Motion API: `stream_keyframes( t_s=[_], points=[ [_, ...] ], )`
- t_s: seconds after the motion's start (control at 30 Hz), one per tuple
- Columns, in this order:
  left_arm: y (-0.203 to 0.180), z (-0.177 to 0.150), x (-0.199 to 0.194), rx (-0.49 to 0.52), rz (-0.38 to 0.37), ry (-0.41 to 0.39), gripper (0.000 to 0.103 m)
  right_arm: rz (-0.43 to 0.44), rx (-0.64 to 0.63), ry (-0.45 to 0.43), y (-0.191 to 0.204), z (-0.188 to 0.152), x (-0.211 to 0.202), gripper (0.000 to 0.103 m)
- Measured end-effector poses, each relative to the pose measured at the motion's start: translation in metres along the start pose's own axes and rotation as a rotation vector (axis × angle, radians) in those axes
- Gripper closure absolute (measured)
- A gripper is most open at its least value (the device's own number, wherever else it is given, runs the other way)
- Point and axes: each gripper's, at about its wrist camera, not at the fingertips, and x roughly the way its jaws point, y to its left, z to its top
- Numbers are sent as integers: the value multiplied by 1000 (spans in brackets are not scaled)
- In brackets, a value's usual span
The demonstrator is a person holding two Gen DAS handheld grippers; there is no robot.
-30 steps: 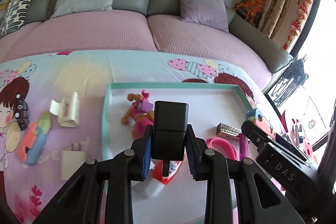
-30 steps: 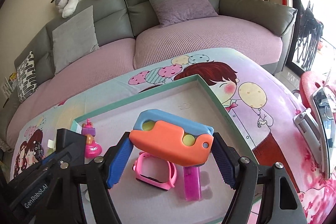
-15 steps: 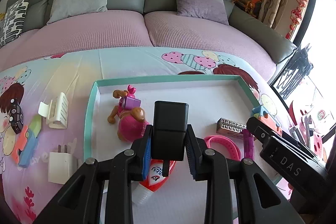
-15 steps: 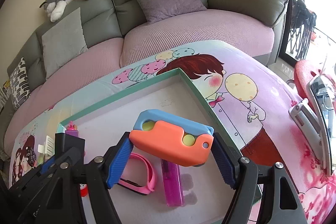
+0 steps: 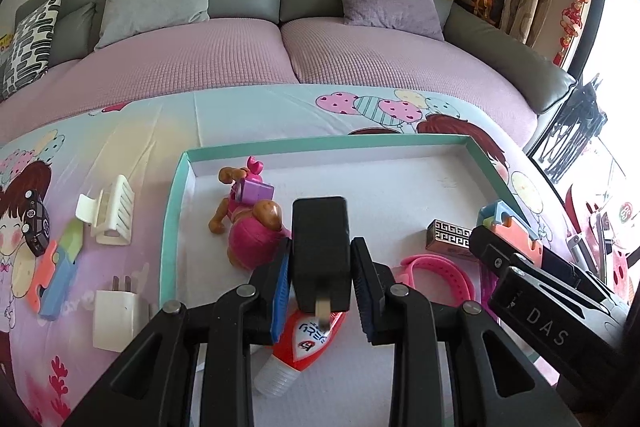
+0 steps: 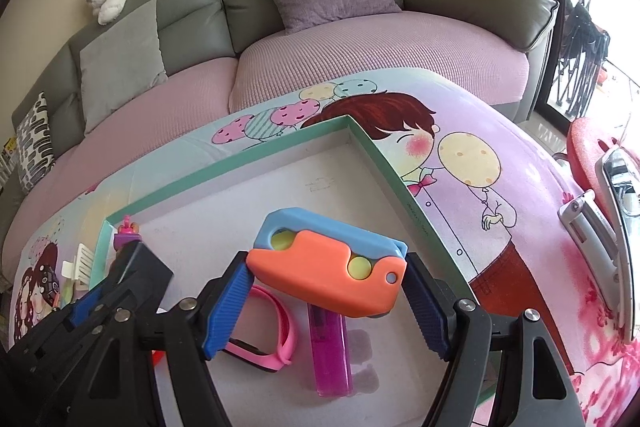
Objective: Organize rigid objects
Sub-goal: 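Open both grippers to release the folding toy and charger into the tray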
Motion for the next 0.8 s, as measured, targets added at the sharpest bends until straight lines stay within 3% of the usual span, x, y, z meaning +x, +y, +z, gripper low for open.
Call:
stream_keyframes(
  t_s=[0.8],
  points=[
    [15, 5, -15, -35, 14, -9, 70, 39, -34, -1, 10, 2, -4, 24]
  ],
)
